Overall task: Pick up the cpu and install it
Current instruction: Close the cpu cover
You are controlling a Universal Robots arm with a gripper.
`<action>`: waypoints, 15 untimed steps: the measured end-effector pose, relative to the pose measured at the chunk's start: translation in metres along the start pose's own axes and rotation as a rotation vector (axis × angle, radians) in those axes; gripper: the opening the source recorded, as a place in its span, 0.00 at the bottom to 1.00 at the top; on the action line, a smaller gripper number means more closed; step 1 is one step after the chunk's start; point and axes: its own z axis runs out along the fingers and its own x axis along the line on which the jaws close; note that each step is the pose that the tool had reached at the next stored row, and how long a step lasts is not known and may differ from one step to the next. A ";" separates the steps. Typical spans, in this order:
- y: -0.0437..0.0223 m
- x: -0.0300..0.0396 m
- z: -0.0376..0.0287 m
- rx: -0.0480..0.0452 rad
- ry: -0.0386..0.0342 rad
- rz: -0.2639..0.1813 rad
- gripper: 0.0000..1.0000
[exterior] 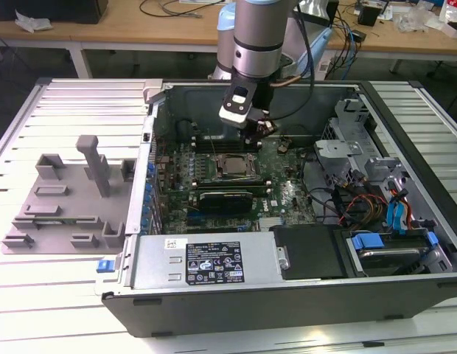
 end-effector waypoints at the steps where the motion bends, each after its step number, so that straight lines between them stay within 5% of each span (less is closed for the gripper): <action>1: 0.0000 0.0000 0.0000 0.0000 0.0001 -0.020 0.11; 10: 0.0000 0.0000 0.0000 -0.0018 0.0028 -0.324 0.11; 15: 0.0000 0.0000 0.0000 -0.0024 0.0037 -0.428 0.11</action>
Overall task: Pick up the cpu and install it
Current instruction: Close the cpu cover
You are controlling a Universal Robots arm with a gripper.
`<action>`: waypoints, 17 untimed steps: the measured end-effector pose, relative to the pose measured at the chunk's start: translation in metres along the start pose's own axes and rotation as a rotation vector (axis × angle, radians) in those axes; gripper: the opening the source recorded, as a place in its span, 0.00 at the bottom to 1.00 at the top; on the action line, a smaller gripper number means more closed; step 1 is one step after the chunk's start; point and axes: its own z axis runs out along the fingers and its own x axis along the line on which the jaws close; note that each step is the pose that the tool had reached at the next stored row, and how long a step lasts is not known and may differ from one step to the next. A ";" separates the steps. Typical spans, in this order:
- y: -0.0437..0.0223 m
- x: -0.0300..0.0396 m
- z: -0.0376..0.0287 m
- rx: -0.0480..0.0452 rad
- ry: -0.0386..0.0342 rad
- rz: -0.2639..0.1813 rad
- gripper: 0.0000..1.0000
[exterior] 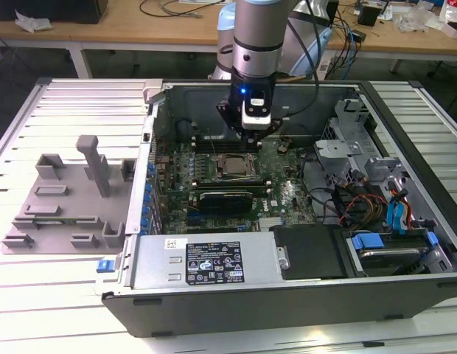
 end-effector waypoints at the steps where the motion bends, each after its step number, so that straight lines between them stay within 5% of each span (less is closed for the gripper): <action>1: 0.0000 0.0000 0.0000 -0.0002 0.0002 -0.020 0.11; 4: 0.0000 0.0000 0.0000 -0.0009 0.0013 -0.148 0.11; 11: 0.0000 0.0000 0.0000 -0.0018 0.0026 -0.292 0.11; 17: 0.0000 0.0000 0.0001 -0.0029 0.0042 -0.474 0.11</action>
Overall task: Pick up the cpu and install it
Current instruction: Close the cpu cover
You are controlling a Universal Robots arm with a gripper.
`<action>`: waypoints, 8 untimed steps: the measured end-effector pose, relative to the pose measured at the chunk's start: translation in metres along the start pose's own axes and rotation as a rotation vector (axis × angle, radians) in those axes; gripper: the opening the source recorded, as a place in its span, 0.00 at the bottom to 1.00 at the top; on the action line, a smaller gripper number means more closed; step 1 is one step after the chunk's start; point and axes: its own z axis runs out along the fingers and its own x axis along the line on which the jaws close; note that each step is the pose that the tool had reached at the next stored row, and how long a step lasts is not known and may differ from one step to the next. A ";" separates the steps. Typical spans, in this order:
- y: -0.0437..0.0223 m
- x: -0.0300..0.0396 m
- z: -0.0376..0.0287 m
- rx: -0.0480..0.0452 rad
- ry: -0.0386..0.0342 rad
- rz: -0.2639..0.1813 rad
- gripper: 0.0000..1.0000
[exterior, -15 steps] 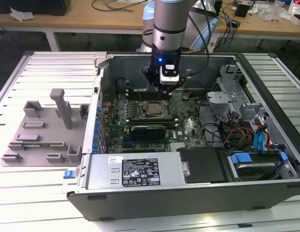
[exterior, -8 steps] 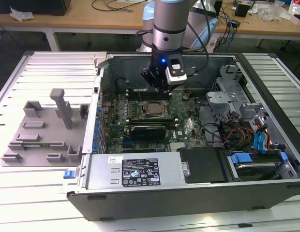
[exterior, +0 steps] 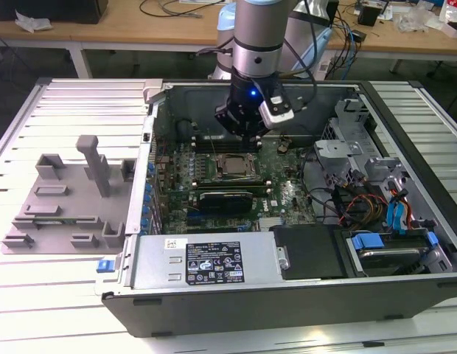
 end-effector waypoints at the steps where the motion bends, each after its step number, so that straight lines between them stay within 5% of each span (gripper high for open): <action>1: 0.0000 0.0000 0.0000 -0.0003 0.0004 -0.041 0.11; 4: 0.0000 0.0000 0.0001 -0.0008 0.0012 -0.136 0.11; 8: 0.0000 0.0000 0.0001 -0.0009 0.0012 -0.150 0.11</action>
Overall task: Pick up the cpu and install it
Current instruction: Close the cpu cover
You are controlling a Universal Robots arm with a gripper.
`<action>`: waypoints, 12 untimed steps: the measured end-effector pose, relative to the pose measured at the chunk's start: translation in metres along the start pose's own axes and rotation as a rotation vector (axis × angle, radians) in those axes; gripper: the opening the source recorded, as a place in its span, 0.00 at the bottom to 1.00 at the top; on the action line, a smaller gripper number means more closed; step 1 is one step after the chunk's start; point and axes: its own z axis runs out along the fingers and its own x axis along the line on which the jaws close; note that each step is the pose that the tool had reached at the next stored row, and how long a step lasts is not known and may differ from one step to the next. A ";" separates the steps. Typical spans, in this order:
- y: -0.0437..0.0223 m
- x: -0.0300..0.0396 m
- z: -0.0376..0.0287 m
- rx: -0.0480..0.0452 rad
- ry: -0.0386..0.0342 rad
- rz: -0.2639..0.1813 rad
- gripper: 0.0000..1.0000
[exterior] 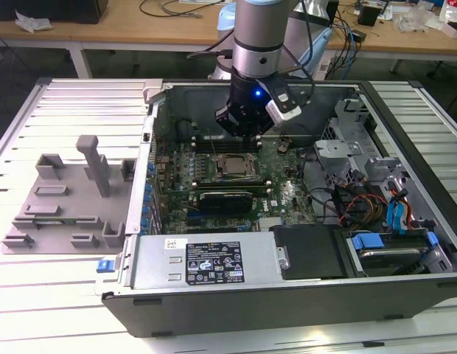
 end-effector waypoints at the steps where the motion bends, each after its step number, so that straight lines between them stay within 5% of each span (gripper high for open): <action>1: -0.0001 0.0001 0.0001 -0.0002 0.0000 0.000 0.11; 12: -0.0041 0.0049 -0.0001 0.0001 0.0000 0.000 0.11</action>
